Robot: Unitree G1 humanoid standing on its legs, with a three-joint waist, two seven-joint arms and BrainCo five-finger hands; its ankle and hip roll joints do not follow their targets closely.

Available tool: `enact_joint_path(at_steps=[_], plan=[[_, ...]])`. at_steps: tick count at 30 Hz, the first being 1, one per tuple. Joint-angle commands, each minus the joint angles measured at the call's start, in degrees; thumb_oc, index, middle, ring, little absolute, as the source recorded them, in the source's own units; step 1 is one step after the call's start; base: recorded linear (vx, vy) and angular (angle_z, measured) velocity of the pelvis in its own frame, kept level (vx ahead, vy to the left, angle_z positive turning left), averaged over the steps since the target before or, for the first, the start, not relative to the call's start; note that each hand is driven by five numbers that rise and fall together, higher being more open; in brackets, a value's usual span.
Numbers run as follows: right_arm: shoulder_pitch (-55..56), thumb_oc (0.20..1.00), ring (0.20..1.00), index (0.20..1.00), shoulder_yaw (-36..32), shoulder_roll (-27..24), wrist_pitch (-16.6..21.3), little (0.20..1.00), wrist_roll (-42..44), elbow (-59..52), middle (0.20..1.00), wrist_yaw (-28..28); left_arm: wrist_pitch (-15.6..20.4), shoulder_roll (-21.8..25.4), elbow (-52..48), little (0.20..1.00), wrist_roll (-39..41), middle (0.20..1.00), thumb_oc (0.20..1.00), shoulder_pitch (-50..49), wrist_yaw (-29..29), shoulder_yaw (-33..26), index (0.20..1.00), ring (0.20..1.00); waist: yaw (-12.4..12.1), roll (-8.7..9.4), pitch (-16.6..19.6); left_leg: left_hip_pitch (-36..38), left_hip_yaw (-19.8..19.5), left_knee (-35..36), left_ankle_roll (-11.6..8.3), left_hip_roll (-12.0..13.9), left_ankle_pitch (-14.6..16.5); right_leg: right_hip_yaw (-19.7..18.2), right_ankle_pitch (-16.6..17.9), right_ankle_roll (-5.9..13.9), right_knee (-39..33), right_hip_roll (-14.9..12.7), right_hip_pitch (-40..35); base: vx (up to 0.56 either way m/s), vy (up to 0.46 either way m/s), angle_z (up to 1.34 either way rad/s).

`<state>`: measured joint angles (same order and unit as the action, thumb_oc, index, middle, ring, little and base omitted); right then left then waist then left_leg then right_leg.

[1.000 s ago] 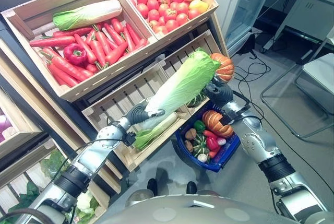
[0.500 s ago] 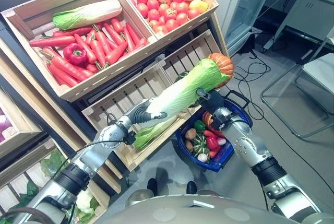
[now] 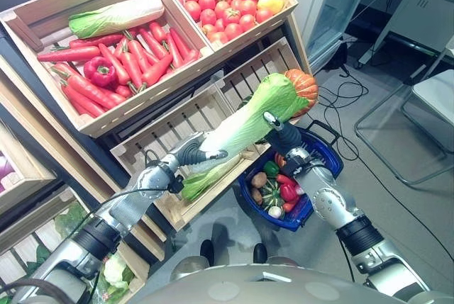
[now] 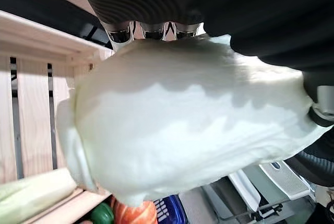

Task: Pick up fruits and vegetables into the basket

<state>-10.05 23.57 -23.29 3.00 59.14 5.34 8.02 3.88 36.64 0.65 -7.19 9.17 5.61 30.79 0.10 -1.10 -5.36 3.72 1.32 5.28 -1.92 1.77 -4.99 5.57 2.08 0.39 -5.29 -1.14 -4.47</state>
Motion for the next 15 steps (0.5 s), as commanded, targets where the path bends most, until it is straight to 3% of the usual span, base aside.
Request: enact_joint_path(at_steps=[1, 6, 12, 13, 14, 15], plan=[[-4.38, 0.2, 0.2, 0.2, 1.24, 3.22, 4.62, 0.2, 1.39, -4.55, 0.2, 5.44, 1.43, -1.35, -2.11, 0.2, 3.06, 0.2, 0.2, 4.21, 3.86, 4.35, 0.2, 0.2, -0.25, 1.63, 1.47, 0.36, -0.17, -0.28, 1.81, -1.83, 5.71, 0.75, -0.82, 5.37, 0.29, -2.41, 0.01, 0.0, 0.0, 0.0], [-4.83, 0.2, 0.2, 0.2, 0.9, 3.2, 6.77, 0.2, 2.0, -3.35, 0.2, 7.88, -4.37, -1.35, -0.85, 0.2, 4.3, 0.2, 0.2, 4.2, 7.92, 4.65, 0.2, 0.2, -0.35, 1.54, 1.26, 0.13, -0.19, -0.28, 1.86, -1.83, 5.57, 0.74, -0.87, 5.31, 0.29, -2.32, 0.17, 0.0, 0.0, 0.0], [-3.59, 0.2, 0.2, 0.2, -0.46, 2.97, 8.07, 0.2, 0.27, -1.21, 0.2, 6.08, -7.63, 0.08, 1.87, 0.2, 2.83, 0.2, 0.2, 3.91, 6.15, 2.43, 0.2, 0.2, -0.3, 1.38, 0.45, -0.34, -0.18, -0.28, 1.99, -1.85, 5.35, 0.43, -0.8, 5.19, 0.29, -2.18, 0.68, 0.0, 0.0, 0.0], [-3.29, 0.2, 0.2, 0.2, -0.85, 2.9, 8.74, 0.2, -0.47, -0.44, 0.2, 5.36, -7.71, 0.36, 2.27, 0.445, 1.74, 0.445, 0.445, 3.72, 4.63, 1.8, 0.445, 0.445, -0.29, 1.37, 0.27, -0.46, -0.12, -0.28, 1.98, -1.84, 5.33, 0.34, -0.8, 5.14, 0.29, -2.13, 0.79, 0.0, 0.0, 0.0], [-2.94, 0.2, 0.2, 0.2, -1.36, 2.84, 9.2, 0.2, -0.8, 0.19, 0.2, 4.85, -7.59, 0.52, 2.64, 1.0, 0.8, 1.0, 1.0, 3.45, 3.48, 0.84, 1.0, 1.0, -0.29, 1.37, 0.02, -0.62, -0.04, -0.28, 1.97, -1.82, 5.23, 0.27, -0.73, 5.12, 0.29, -2.13, 0.95, 0.0, 0.0, 0.0], [-2.51, 0.2, 0.2, 0.2, -2.12, 2.79, 10.1, 0.2, -0.5, 1.05, 0.2, 3.31, -7.72, 0.78, 2.96, 1.0, 0.36, 1.0, 1.0, 3.11, 1.73, -0.45, 1.0, 1.0, -0.36, 1.39, -0.35, -0.9, -0.03, -0.28, 1.96, -1.81, 5.08, 0.21, -0.66, 5.02, 0.29, -2.07, 1.17, 0.0, -0.023, -0.03]])
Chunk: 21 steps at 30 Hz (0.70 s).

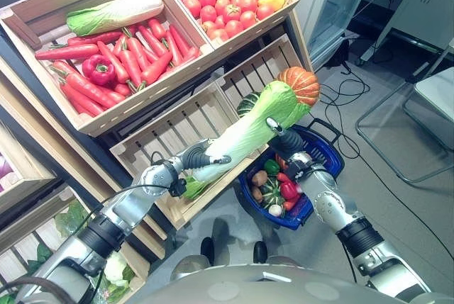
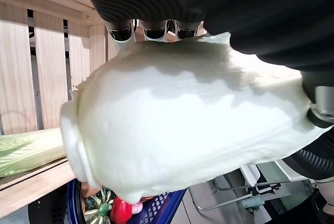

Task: Pick up fruits and vegetables into the basket

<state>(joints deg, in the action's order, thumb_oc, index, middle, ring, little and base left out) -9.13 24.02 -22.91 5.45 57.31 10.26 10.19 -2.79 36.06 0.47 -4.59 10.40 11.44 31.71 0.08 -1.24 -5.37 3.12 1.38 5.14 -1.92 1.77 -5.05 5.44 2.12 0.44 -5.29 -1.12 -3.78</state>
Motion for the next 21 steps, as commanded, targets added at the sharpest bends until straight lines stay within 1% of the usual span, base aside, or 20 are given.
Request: enact_joint_path(at_steps=[1, 2, 3, 4, 8, 10, 11, 13, 14, 15, 16, 17, 18, 19, 20, 21], plan=[[-3.07, 0.2, 0.2, 0.2, -3.12, 2.53, 8.13, 0.2, 1.26, -3.27, 0.2, 0.93, -0.75, 1.48, 3.43, 1.0, -2.48, 1.0, 1.0, 1.59, -4.77, -2.29, 1.0, 1.0, -0.38, 1.52, -0.58, -0.49, -0.09, -0.14, 1.97, -1.8, 5.09, 0.31, -0.68, 4.91, 0.29, -2.03, 0.63, 0.0, 0.0, 0.0], [-2.96, 0.2, 0.2, 0.2, -3.29, 2.58, 8.28, 0.2, 1.2, -3.06, 0.2, 0.68, -0.67, 1.52, 3.52, 1.0, -2.54, 1.0, 1.0, 1.47, -5.25, -2.62, 1.0, 1.0, -0.38, 1.52, -0.65, -0.56, -0.09, -0.14, 1.98, -1.79, 5.07, 0.3, -0.67, 4.88, 0.29, -2.01, 0.69, -0.03, -0.023, -0.01], [-2.49, 0.2, 0.2, 0.2, -5.1, 3.03, 10.58, 0.2, -0.38, -1.47, 0.2, -2.56, -0.32, 1.76, 4.26, 1.0, -4.07, 1.0, 1.0, 1.05, -9.59, -5.1, 1.0, 1.0, -0.38, 1.41, -1.94, -1.28, 0.04, -0.32, 2.1, -1.85, 4.95, 0.22, -0.83, 4.59, 0.87, -1.87, 1.56, -0.06, -0.02, -0.02], [-2.46, 0.2, 0.2, 0.2, -5.63, 3.11, 11.01, 0.2, -0.48, -0.98, 0.2, -3.26, -0.08, 1.97, 4.5, 1.0, -4.19, 1.0, 1.0, 1.04, -10.97, -5.82, 1.0, 1.0, -0.34, 1.35, -2.57, -1.74, 0.15, -0.57, 2.09, -1.83, 4.88, 0.17, -1.02, 4.48, 1.47, -1.84, 2.13, -0.12, -0.024, -0.04], [-2.51, 0.2, 0.2, 0.2, -10.23, 3.63, 16.85, 0.2, -1.1, 3.03, 0.2, -9.12, 2.25, 2.14, 5.63, 1.0, -3.98, 1.0, 1.0, -0.04, -20.46, -11.07, 1.0, 1.0, -0.47, 0.95, -6.65, -4.09, 0.23, -2.26, 2.09, -1.93, 4.8, 0.46, -1.58, 3.71, 3.76, -1.69, 4.56, -0.12, -0.018, -0.02], [-2.86, 0.2, 0.2, 0.2, -11.87, 3.68, 19.08, 0.2, -2.1, 4.75, 0.2, -12.08, 2.67, 1.97, 5.69, 1.0, -3.68, 1.0, 1.0, -0.23, -24.42, -12.57, 1.0, 1.0, -0.64, 0.71, -8.14, -5.2, 0.04, -3.27, 2.04, -2.02, 4.98, 0.65, -2.44, 3.24, 5.47, -1.5, 5.56, -0.1, -0.015, 0.0], [-3.53, 0.2, 0.2, 0.2, -13.13, 3.28, 20.27, 0.2, -2.27, 5.86, 0.2, -13.91, 3.24, 1.81, 6.12, 1.0, -3.53, 1.0, 1.0, 0.08, -27.06, -13.31, 1.0, 1.0, -0.63, 0.55, -9.51, -6.34, 0.12, -4.51, 1.86, -2.02, 5.06, 0.74, -2.77, 3.02, 6.67, -1.43, 6.63, -0.13, -0.017, 0.0], [-4.99, 0.2, 0.2, 0.2, -14.62, 2.7, 21.89, 0.2, -2.78, 7.82, 0.2, -16.6, 3.85, 1.38, 6.8, 1.0, -3.78, 1.0, 1.0, 0.94, -30.37, -13.79, 1.0, 1.0, -0.74, 0.33, -11.38, -7.85, 0.16, -6.06, 1.67, -2.18, 5.16, 1.15, -2.97, 2.63, 7.87, -1.44, 7.85, -0.16, -0.012, 0.0], [-6.71, 0.2, 0.2, 0.2, -15.76, 2.42, 23.31, 0.2, -3.76, 9.41, 0.2, -19.47, 4.14, 0.92, 6.98, 1.0, -4.2, 1.0, 1.0, 2.0, -33.5, -13.88, 1.0, 1.0, -0.94, -0.02, -13.07, -9.3, 0.08, -7.62, 1.43, -2.33, 5.35, 1.65, -3.56, 2.26, 9.48, -1.41, 8.9, -0.2, -0.007, 0.02], [-8.07, 0.2, 0.2, 0.2, -16.55, 2.08, 23.98, 0.2, -3.96, 10.57, 0.2, -20.53, 4.39, 0.79, 7.05, 1.0, -4.3, 1.0, 1.0, 2.75, -35.34, -13.76, 1.0, 1.0, -1.0, -0.18, -14.34, -10.63, 0.28, -9.53, 1.17, -2.4, 5.6, 1.95, -4.15, 2.03, 11.39, -1.38, 10.09, -0.25, -0.015, 0.04], [-9.79, 0.2, 0.2, 0.2, -17.38, 1.55, 25.46, 0.2, -4.71, 11.84, 0.2, -23.62, 4.91, 0.84, 7.24, 1.0, -3.85, 1.0, 1.0, 3.8, -37.55, -13.73, 1.0, 1.0, -1.1, -0.28, -16.22, -13.05, 0.67, -12.87, 0.81, -2.5, 6.09, 2.36, -4.74, 1.73, 14.08, -1.67, 12.13, -0.21, -0.019, 0.04], [-10.4, 0.2, 0.2, 0.2, -17.81, 1.45, 25.71, 0.2, -4.78, 12.4, 0.2, -24.09, 5.14, 0.77, 7.38, 1.0, -3.92, 1.0, 1.0, 4.21, -38.2, -13.64, 1.0, 1.0, -1.16, -0.27, -16.86, -14.03, 0.7, -14.24, 0.7, -2.47, 6.3, 2.52, -4.91, 1.63, 15.35, -1.82, 12.95, -0.22, -0.035, 0.04], [-11.73, 0.2, 0.2, 0.2, -18.68, 1.12, 26.39, 0.2, -4.79, 13.54, 0.2, -25.5, 5.25, 0.61, 7.46, 1.0, -4.16, 1.0, 1.0, 5.22, -39.62, -13.36, 1.0, 1.0, -1.31, -0.28, -18.29, -16.17, 0.56, -16.98, 0.42, -2.43, 6.78, 2.69, -5.38, 1.41, 17.93, -2.1, 14.71, -0.18, -0.045, 0.05], [-12.93, 0.2, 0.2, 0.2, -19.43, 0.69, 26.9, 0.2, -6.19, 14.44, 0.2, -27.69, 5.23, 0.49, 7.44, 1.0, -4.29, 1.0, 1.0, 6.27, -40.78, -13.13, 1.0, 1.0, -1.44, -0.26, -19.48, -18.31, 0.32, -19.78, 0.12, -2.51, 7.47, 2.82, -5.98, 1.22, 20.26, -2.46, 16.4, -0.19, -0.053, 0.06], [-13.99, 0.2, 0.2, 0.2, -19.86, 0.05, 27.02, 0.2, -8.08, 15.27, 0.2, -31.06, 5.32, 0.43, 7.42, 1.0, -4.08, 1.0, 1.0, 7.13, -41.99, -12.93, 1.0, 1.0, -1.58, -0.23, -20.32, -20.18, 0.18, -22.07, -0.1, -2.61, 8.15, 3.04, -6.56, 1.03, 22.16, -2.73, 17.82, -0.18, -0.049, 0.05], [-15.21, 0.2, 0.2, 0.2, -20.38, -0.47, 27.47, 0.2, -8.07, 16.6, 0.2, -32.45, 5.11, 0.09, 7.27, 1.0, -4.17, 1.0, 1.0, 8.21, -42.82, -12.55, 1.0, 1.0, -1.65, -0.19, -21.47, -22.28, 0.16, -24.92, -0.39, -2.61, 8.98, 3.22, -7.12, 0.89, 24.08, -3.16, 19.19, -0.17, -0.037, 0.07]])
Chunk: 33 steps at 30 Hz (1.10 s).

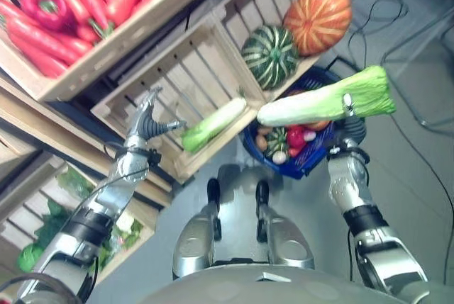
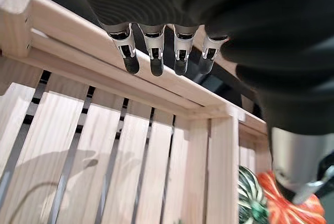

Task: Pick up fruits and vegetables into the basket

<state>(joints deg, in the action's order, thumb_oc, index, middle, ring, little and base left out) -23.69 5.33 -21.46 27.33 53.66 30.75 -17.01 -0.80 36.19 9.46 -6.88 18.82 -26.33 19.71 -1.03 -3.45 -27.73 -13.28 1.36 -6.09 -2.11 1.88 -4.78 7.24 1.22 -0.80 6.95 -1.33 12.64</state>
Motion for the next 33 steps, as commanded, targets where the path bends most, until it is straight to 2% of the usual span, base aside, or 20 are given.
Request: enact_joint_path(at_steps=[1, 6, 10, 14, 18, 19, 20, 21, 22, 28, 30, 32, 33], plan=[[-1.88, 0.2, 0.2, 0.2, -2.19, -2.26, 5.57, 0.2, -6.16, -3.05, 0.2, -7.42, 3.33, -0.21, -1.63, 1.0, -1.56, 1.0, 1.0, 0.74, -5.82, -0.2, 1.0, 1.0, -0.62, 1.93, -0.1, -7.89, -0.03, -15.96, -0.39, -2.74, 9.39, 1.37, -6.81, 2.01, 13.77, -3.14, 4.25, -0.16, -0.026, 0.13], [-8.32, 0.2, 0.2, 0.2, -3.85, -5.76, 5.4, 0.2, -5.94, 4.45, 0.2, -11.39, 4.27, -1.57, -1.05, 1.0, -1.56, 1.0, 1.0, 5.14, -9.08, 1.89, 1.0, 1.0, -0.96, 1.48, -2.06, -16.15, 0.77, -24.1, -0.2, -3.31, 12.66, 1.53, -9.11, 1.45, 21.72, -3.97, 12.12, -0.12, -0.001, 0.18], [-12.48, 0.2, 0.2, 0.2, -4.93, -7.54, 3.94, 0.2, -1.01, 9.28, 0.2, -10.09, 5.22, -2.22, -0.46, 1.0, -1.38, 1.0, 1.0, 7.96, -11.53, 3.28, 1.0, 1.0, -1.43, 1.19, -2.06, -22.67, 1.92, -29.95, -0.13, -3.63, 14.68, 2.05, -10.11, 1.66, 27.82, -5.33, 18.84, -0.08, 0.025, 0.13], [-16.26, 0.2, 0.2, 0.2, -4.13, -8.91, -0.71, 0.2, 0.69, 12.39, 0.2, -10.23, 5.71, -2.54, 0.57, 1.0, -2.42, 1.0, 1.0, 11.85, -12.92, 5.12, 1.0, 1.0, -1.69, 1.03, -2.06, -29.15, 2.09, -34.99, 0.05, -3.89, 16.44, 1.73, -10.86, 1.88, 32.97, -5.88, 25.86, -0.02, 0.009, 0.02], [-18.53, 0.2, 0.2, 0.2, -2.87, -9.4, -1.88, 0.2, 1.51, 15.38, 0.2, -9.98, 7.28, -1.74, 2.4, 1.0, -2.8, 1.0, 1.0, 14.53, -14.36, 6.06, 1.0, 1.0, -1.84, 0.78, -2.06, -31.4, 2.27, -36.46, 0.64, -4.13, 17.05, 1.4, -11.1, 1.86, 35.09, -5.75, 29.02, 0.0, 0.0, 0.0], [-19.04, 0.241, 0.241, 0.241, -2.43, -9.59, -2.6, 0.241, 1.25, 15.96, 0.241, -9.93, 7.62, -1.54, 3.0, 1.0, -3.21, 1.0, 1.0, 15.11, -14.65, 6.29, 1.0, 1.0, -1.83, 0.8, -2.06, -31.86, 2.37, -36.7, 0.74, -4.23, 17.06, 1.29, -11.05, 1.87, 35.37, -5.59, 29.61, 0.0, 0.0, 0.0], [-19.46, 0.432, 0.432, 0.432, -1.97, -9.66, -3.22, 0.432, 1.22, 16.49, 0.432, -9.22, 7.71, -1.4, 3.44, 1.0, -3.46, 1.0, 1.0, 15.83, -15.19, 6.51, 1.0, 1.0, -1.81, 0.77, -2.06, -32.34, 2.44, -37.0, 0.71, -4.27, 17.05, 1.13, -10.98, 1.88, 35.6, -5.42, 30.12, 0.03, 0.004, 0.01], [-19.84, 0.928, 0.928, 0.928, -1.07, -9.56, -4.52, 0.928, -0.01, 16.73, 0.928, -8.8, 7.87, -1.38, 4.03, 1.0, -4.35, 1.0, 1.0, 16.93, -15.87, 7.06, 1.0, 1.0, -1.71, 0.73, -2.06, -32.93, 2.44, -37.32, 0.78, -4.29, 17.07, 0.89, -10.95, 1.99, 36.3, -5.34, 31.03, 0.04, -0.003, -0.02], [-20.28, 1.0, 1.0, 1.0, -0.27, -9.66, -5.47, 1.0, -0.09, 16.83, 1.0, -8.26, 8.09, -1.04, 4.31, 1.0, -4.72, 1.0, 1.0, 17.92, -16.85, 7.52, 1.0, 1.0, -1.6, 0.69, -2.06, -33.52, 2.53, -37.57, 0.7, -4.12, 16.98, 0.7, -10.88, 2.08, 36.79, -5.32, 31.79, 0.03, -0.006, -0.03], [-21.82, 1.0, 1.0, 1.0, 1.44, -8.4, -7.67, 1.0, 0.9, 18.11, 1.0, -5.28, 9.38, -2.07, 11.5, 1.0, -4.59, 1.0, 1.0, 23.26, -21.82, 8.62, 1.0, 1.0, -0.89, 1.38, -2.06, -34.6, 2.92, -37.83, 0.93, -3.96, 16.78, 0.5, -10.6, 2.38, 37.53, -4.72, 33.69, 0.01, -0.012, -0.01], [-22.08, 1.0, 1.0, 1.0, 2.66, -7.25, -10.23, 1.0, -1.18, 18.92, 1.0, -4.0, 9.31, -3.44, 16.17, 1.0, -5.73, 1.0, 1.0, 25.8, -23.24, 9.24, 1.0, 1.0, -0.41, 1.94, -2.06, -35.16, 2.99, -38.63, 0.8, -3.74, 16.82, 0.35, -10.42, 2.58, 38.23, -4.56, 34.43, 0.02, -0.043, -0.03], [-22.35, 1.0, 1.0, 1.0, 3.77, -6.86, -10.93, 1.0, -2.93, 19.45, 1.0, -4.25, 9.29, -4.49, 19.15, 1.0, -6.08, 1.0, 1.0, 27.3, -24.21, 9.94, 1.0, 1.0, -0.11, 2.33, -2.06, -35.37, 3.04, -38.89, 0.72, -3.6, 16.81, 0.3, -10.36, 2.67, 38.41, -4.44, 34.66, 0.02, -0.032, -0.11], [-22.69, 1.0, 1.0, 1.0, 4.87, -6.63, -11.44, 1.0, -6.47, 20.11, 1.0, -5.16, 8.53, -5.28, 22.11, 1.0, -6.89, 1.0, 1.0, 28.9, -25.26, 10.7, 1.0, 1.0, 0.24, 2.75, -2.06, -35.36, 3.18, -39.33, 0.62, -3.3, 17.11, 0.12, -10.5, 2.83, 38.71, -4.24, 34.73, 0.03, -0.04, -0.12]])
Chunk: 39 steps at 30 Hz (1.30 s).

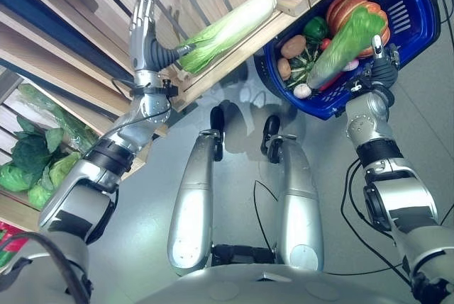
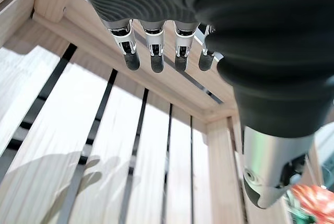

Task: Pick up fruits and vegetables into the basket

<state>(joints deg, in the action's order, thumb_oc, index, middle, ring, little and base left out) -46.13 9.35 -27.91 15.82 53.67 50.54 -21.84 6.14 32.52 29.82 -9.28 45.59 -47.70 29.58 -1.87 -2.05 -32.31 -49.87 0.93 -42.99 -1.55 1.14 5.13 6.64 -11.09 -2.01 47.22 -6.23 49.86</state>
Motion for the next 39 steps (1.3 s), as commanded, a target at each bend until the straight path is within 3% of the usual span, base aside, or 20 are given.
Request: enact_joint_path(at_steps=[1, 7, 13, 15, 18, 23, 24, 30, 32, 35, 39], plan=[[-0.62, 1.0, 1.0, 1.0, 1.27, -0.27, -0.05, 1.0, -7.22, 0.52, 1.0, -0.58, 1.85, -1.8, 2.89, 1.0, -4.66, 1.0, 1.0, 2.71, -4.31, 0.93, 1.0, 1.0, 1.22, 1.51, 2.52, 0.82, 3.64, -2.43, 0.08, -2.49, 6.89, 0.73, 2.13, 4.01, -1.63, 0.68, -2.09, 0.02, -0.039, -0.05], [-1.69, 1.0, 1.0, 1.0, 4.09, -0.16, -0.23, 1.0, -13.11, 1.79, 1.0, -5.34, 1.68, -3.98, 14.42, 1.0, -1.27, 1.0, 1.0, 6.78, -5.07, 0.28, 1.0, 1.0, 2.43, 2.96, 2.52, -0.07, 4.08, -3.29, 0.01, -1.49, 7.4, 0.25, 1.77, 4.29, -0.73, 1.66, -1.05, 0.01, -0.007, -0.09], [0.62, 1.0, 1.0, 1.0, 4.02, 1.77, 6.91, 1.0, -5.87, -3.89, 1.0, -3.07, -1.76, -4.72, 20.9, 1.0, 1.48, 1.0, 1.0, 9.09, -3.54, 0.32, 1.0, 1.0, 4.13, 4.03, 2.52, -1.33, 4.43, -2.61, -0.27, -1.0, 7.25, -0.68, 1.95, 4.62, -1.17, 2.66, 0.42, -0.01, 0.022, -0.08], [2.74, 1.0, 1.0, 1.0, 4.4, 3.04, 7.51, 1.0, -6.62, -8.85, 1.0, -3.67, -3.53, -5.18, 21.39, 1.0, 1.29, 1.0, 1.0, 9.01, -2.93, 0.42, 1.0, 1.0, 4.77, 4.45, 2.52, -1.49, 4.56, -1.42, -0.36, -0.96, 6.82, -1.0, 2.19, 4.72, -1.9, 3.17, 0.79, -0.03, 0.051, -0.15], [6.01, 1.0, 1.0, 1.0, 4.53, 4.71, 8.91, 1.0, -3.52, -14.57, 1.0, -1.81, -6.25, -5.09, 22.37, 1.0, 3.26, 1.0, 1.0, 9.27, -0.94, 0.51, 1.0, 1.0, 5.85, 4.85, 2.52, -2.05, 5.07, 0.09, -0.44, -0.75, 6.17, -1.46, 2.53, 4.76, -3.03, 3.74, 1.62, -0.05, 0.048, -0.13], [9.75, 1.0, 1.0, 1.0, 4.75, 7.12, 10.21, 1.0, -3.2, -19.31, 1.0, -0.74, -6.7, -5.26, 23.7, 1.0, 5.83, 1.0, 1.0, 9.04, 1.47, 0.31, 1.0, 1.0, 6.83, 5.24, 2.52, -2.5, 5.38, 1.3, -0.56, -0.81, 5.73, -1.89, 2.88, 4.92, -4.14, 4.13, 2.28, -0.03, 0.031, -0.07], [11.38, 1.0, 1.0, 1.0, 5.21, 8.29, 10.15, 1.0, -3.93, -21.36, 1.0, -0.23, -6.07, -5.98, 23.68, 1.0, 8.25, 1.0, 1.0, 8.68, 7.09, 0.24, 1.0, 1.0, 7.34, 5.27, 2.52, -2.63, 5.53, 2.17, -0.69, -0.91, 5.42, -2.21, 3.1, 4.96, -5.12, 4.35, 2.39, -0.03, 0.056, -0.03], [13.51, 1.0, 1.0, 1.0, 6.68, 10.28, 11.03, 1.0, -3.7, -24.37, 1.0, 1.44, -12.28, -7.18, 24.42, 1.0, 8.42, 1.0, 1.0, 7.66, 5.39, 0.45, 1.0, 1.0, 7.99, 5.04, 2.52, -2.71, 5.92, 3.5, -0.59, -1.26, 4.96, -2.82, 3.34, 4.96, -6.13, 4.7, 2.83, -0.01, 0.035, -0.05], [13.84, 1.0, 1.0, 1.0, 7.35, 10.85, 12.52, 1.0, -3.78, -26.09, 1.0, -0.43, -16.85, -6.96, 26.06, 1.0, 6.63, 1.0, 1.0, 8.03, 4.06, 1.01, 1.0, 1.0, 8.27, 5.13, 2.52, -3.09, 6.13, 3.56, -0.6, -1.22, 4.74, -2.95, 3.55, 4.85, -6.59, 4.79, 3.0, -0.01, 0.038, -0.01], [15.17, 1.0, 1.0, 1.0, 7.47, 12.02, 13.55, 1.0, -4.02, -28.93, 1.0, -1.63, -21.86, -7.18, 26.69, 1.0, 6.3, 1.0, 1.0, 7.73, 0.32, 1.25, 1.0, 1.0, 8.61, 5.12, 2.52, -3.4, 5.93, 4.06, -0.73, -1.43, 4.31, -3.17, 3.76, 4.87, -6.92, 4.99, 3.31, 0.0, 0.031, -0.03], [17.44, 1.0, 1.0, 1.0, 7.81, 13.59, 14.31, 1.0, -5.35, -33.33, 1.0, -2.65, -25.95, -7.87, 26.29, 1.0, 6.04, 1.0, 1.0, 6.97, -4.14, 0.61, 1.0, 1.0, 8.96, 5.12, 2.52, -3.93, 6.12, 4.31, -0.55, -1.5, 4.15, -3.32, 3.86, 4.79, -7.35, 4.87, 3.81, 0.0, 0.011, -0.06]])
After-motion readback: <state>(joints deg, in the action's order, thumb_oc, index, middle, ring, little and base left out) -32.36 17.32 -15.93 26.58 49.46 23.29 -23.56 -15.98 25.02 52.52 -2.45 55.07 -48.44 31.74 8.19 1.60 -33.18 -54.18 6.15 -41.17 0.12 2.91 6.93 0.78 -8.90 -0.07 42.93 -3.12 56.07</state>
